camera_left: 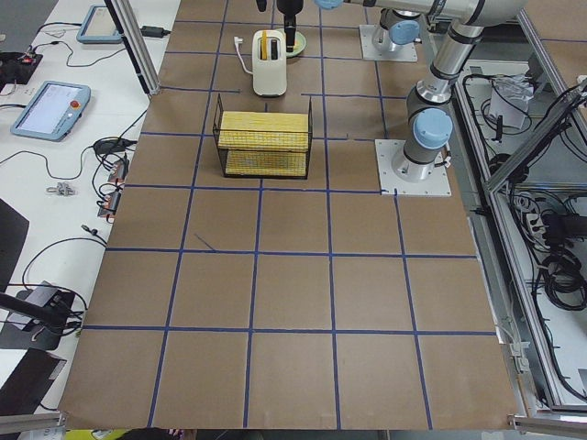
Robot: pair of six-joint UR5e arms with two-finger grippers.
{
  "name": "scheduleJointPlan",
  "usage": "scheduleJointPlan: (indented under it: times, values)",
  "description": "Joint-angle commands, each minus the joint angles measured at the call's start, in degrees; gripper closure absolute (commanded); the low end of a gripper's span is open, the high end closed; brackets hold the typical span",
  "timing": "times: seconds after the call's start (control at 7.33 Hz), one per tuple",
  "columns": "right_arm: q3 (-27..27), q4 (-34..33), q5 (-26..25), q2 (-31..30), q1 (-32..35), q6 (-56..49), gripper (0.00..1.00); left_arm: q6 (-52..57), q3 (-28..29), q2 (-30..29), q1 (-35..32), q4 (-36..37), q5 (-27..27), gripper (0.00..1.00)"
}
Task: Press toaster with right arm
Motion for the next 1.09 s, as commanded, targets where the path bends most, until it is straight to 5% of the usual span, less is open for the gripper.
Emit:
scheduleJointPlan:
  times: [0.0,0.27,0.41,0.55,0.95]
  values:
    - [-0.7,0.9,0.0,0.0,0.0,4.8,0.89,0.0,0.0,0.0,0.0,0.0,0.0,0.0]
    - [-1.0,0.6,-0.5,0.4,0.0,4.7,0.86,0.0,0.0,0.0,0.0,0.0,0.0,0.0]
    - [-0.9,0.5,-0.6,0.4,0.0,4.7,0.71,0.0,0.0,0.0,0.0,0.0,0.0,0.0]
    - [-0.8,0.2,-0.5,0.5,0.0,4.8,0.24,0.0,0.0,0.0,0.0,0.0,0.0,0.0]
    - [-0.8,0.2,-0.5,0.5,-0.1,6.0,0.12,0.0,0.0,0.0,0.0,0.0,0.0,0.0]
